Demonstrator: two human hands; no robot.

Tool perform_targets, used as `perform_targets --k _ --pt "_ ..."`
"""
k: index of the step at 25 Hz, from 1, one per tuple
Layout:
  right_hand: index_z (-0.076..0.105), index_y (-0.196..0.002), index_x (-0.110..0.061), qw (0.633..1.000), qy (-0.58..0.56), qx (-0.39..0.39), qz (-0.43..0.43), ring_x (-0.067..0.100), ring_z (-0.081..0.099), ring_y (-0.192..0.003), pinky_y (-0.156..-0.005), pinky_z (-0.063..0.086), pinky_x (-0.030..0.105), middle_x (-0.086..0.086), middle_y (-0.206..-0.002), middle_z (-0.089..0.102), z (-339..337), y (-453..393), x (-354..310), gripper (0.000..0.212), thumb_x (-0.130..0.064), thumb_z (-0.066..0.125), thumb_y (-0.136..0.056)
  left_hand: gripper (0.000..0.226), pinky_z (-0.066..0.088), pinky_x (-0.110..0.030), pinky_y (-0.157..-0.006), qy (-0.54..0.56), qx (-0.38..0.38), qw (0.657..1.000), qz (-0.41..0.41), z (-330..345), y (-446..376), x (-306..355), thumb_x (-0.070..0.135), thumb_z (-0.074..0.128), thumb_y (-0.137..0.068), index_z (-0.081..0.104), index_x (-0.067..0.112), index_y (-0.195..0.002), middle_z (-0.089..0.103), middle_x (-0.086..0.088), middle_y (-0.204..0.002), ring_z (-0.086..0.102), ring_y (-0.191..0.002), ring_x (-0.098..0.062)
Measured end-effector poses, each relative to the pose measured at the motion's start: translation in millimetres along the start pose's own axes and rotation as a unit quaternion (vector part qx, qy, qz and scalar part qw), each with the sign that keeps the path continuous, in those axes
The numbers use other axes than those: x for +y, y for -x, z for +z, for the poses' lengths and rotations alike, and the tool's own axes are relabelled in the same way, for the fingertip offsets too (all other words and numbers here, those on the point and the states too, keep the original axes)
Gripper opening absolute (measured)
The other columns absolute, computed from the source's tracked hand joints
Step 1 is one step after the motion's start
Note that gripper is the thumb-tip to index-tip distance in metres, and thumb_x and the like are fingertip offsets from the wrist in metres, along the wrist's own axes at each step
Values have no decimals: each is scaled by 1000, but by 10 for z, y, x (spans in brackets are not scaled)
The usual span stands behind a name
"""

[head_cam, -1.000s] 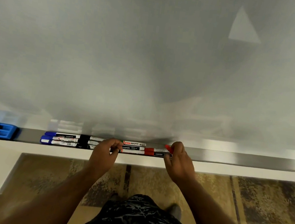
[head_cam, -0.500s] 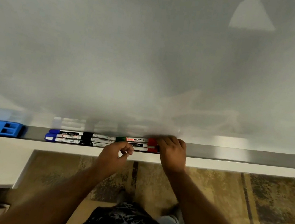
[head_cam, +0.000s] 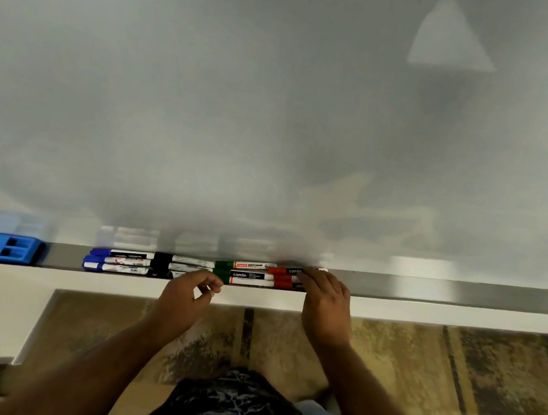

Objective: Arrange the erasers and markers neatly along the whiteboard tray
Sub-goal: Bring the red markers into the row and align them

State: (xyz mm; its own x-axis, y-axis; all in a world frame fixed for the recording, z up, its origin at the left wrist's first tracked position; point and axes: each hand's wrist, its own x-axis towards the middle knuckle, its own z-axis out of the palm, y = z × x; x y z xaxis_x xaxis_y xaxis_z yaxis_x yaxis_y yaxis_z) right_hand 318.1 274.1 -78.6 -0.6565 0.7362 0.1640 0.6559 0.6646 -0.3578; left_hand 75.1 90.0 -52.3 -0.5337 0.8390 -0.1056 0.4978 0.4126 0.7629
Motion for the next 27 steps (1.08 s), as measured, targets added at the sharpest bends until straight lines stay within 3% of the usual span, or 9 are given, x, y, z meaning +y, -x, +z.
perform_targets --k 4,7,11,13,16,18,20,23,27 --pt "60 -137 -30 996 64 -65 -25 18 50 -135 -114 36 46 -10 -141 59 -42 -14 -27 61 -5 63 -82 44 45 -16 -67 -14 -8 1000 1 2 -2 -63 2 72 -86 69 45 -96 71 25 -101 66 -96 -5" --pt "67 -128 -25 999 35 -28 3 20 56 -127 -109 44 46 -5 -133 64 -87 -7 -3 48 -5 62 -84 45 48 -26 -90 -58 -42 997 40 84 -48 64 11 72 -87 67 42 -120 65 21 -124 57 -118 -2" --pt "64 -134 -10 960 -157 57 225 27 59 -119 -101 55 44 9 -134 59 -188 10 0 41 -9 67 -94 63 40 -31 -112 -156 -70 983 65 188 -151 175 17 73 -87 54 26 -147 54 5 -149 45 -139 -17" --pt "58 -140 -6 939 -178 18 295 30 61 -119 -104 53 47 12 -137 55 -237 -62 8 47 -14 67 -95 67 40 -34 -114 -184 -74 977 78 197 -150 162 18 72 -87 51 24 -150 52 4 -152 44 -140 -19" --pt "61 -133 -3 937 -160 -36 309 32 62 -113 -102 52 42 15 -131 58 -278 -196 -8 44 -17 68 -92 63 40 -33 -112 -187 -70 975 101 147 -130 99 21 70 -87 53 25 -148 54 4 -149 45 -138 -18" --pt "64 -129 -3 935 -155 -43 316 33 62 -109 -99 52 40 15 -127 60 -277 -245 -40 43 -19 69 -91 53 39 -25 -107 -162 -10 982 98 3 -140 -4 22 72 -87 60 25 -138 60 3 -139 50 -128 -13" --pt "66 -128 -4 931 -158 -47 327 31 64 -105 -97 55 42 14 -125 63 -250 -275 -54 42 -20 69 -90 39 41 -18 -99 -120 107 987 26 -281 -157 -217 20 74 -87 63 25 -125 64 3 -124 53 -114 -9" --pt "70 -120 -5 921 -168 -28 349 26 63 -86 -83 54 38 7 -104 67 -218 -297 -37 35 -20 69 -89 26 54 -39 -93 -40 269 946 -174 -845 -174 -635 15 73 -88 67 16 -113 64 -9 -116 62 -104 -28" --pt "73 -100 -5 906 -173 -10 387 10 51 -61 -67 42 29 -8 -68 56 -176 -319 0 17 -18 70 -88 30 52 -48 -98 -25 255 916 -310 -1242 -189 -975 25 69 -95 67 6 -118 64 -19 -120 63 -106 -38"
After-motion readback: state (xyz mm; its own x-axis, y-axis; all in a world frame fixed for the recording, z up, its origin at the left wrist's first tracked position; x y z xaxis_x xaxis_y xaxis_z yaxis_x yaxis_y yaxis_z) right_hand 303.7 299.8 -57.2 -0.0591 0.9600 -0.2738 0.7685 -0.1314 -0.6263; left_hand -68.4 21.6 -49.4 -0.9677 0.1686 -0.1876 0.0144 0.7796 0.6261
